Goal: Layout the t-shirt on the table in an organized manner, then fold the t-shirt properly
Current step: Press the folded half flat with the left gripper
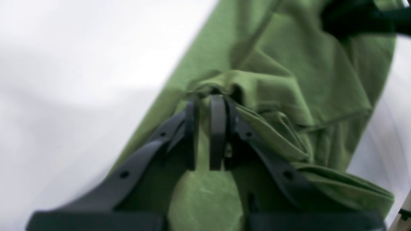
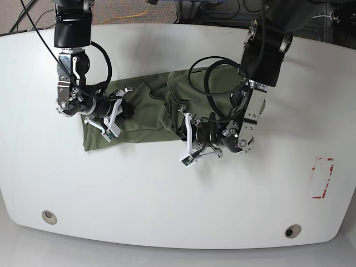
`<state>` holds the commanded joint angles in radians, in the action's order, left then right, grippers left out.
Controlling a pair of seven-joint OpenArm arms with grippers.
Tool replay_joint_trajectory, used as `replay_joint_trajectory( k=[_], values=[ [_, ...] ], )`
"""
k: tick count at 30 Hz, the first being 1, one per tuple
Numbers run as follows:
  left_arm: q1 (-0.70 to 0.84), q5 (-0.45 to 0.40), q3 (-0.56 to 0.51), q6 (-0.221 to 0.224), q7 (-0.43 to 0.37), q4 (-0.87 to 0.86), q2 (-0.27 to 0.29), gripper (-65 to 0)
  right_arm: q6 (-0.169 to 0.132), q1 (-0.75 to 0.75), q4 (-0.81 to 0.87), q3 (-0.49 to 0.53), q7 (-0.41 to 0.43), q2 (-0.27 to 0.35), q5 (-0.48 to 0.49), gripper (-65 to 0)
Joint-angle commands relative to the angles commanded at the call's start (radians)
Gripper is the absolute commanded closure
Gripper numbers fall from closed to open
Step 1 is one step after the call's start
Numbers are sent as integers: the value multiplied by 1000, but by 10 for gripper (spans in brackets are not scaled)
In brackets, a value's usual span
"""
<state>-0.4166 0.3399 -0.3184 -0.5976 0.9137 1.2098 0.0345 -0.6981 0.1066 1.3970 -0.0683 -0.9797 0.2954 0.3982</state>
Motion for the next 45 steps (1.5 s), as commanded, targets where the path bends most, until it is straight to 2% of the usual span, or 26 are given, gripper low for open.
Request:
replay_joint_trajectory(
  k=[3,6,7,10,13,16,22,25,30,33,39,40,42,45],
  values=[
    [-11,5,0,-2,5,2,0,-42,0,0,0,0,0,0,0,-55],
    [-11,5,-2,-25,34,3,0,-57,0,0,0,0,0,0,0,-55],
    [-11,5,-2,-31,46,5,0,-74,0,0,0,0,0,0,0,-55],
    [-9,6,0,-66,84,8,2,-176,0,0,0,0,0,0,2,-55],
    [-5,6,0,-77,104,8,2,-237,0,0,0,0,0,0,-2,-55],
    [-3,6,0,-77,112,8,2,-254,0,0,0,0,0,0,-2,-55],
    [6,6,-5,-77,110,2,3,-254,0,0,0,0,0,0,-2,-55],
    [11,0,-6,-77,109,0,21,-256,0,0,0,0,0,0,0,-55],
    [11,3,-69,-72,106,-20,28,-256,0,0,0,0,0,0,-2,-55],
    [11,3,-72,-71,74,-61,55,-256,0,0,0,0,0,0,-2,-55],
    [11,0,-74,-68,25,-143,61,-249,0,0,0,0,0,0,-3,-55],
    [11,0,-72,-55,15,-150,61,-243,0,0,0,0,0,0,-3,-55],
    [11,0,-72,-23,5,-150,61,-193,0,0,0,0,0,0,-3,-55],
    [11,0,-71,3,-32,-152,60,-61,0,0,0,0,0,0,-3,-55]
  ],
)
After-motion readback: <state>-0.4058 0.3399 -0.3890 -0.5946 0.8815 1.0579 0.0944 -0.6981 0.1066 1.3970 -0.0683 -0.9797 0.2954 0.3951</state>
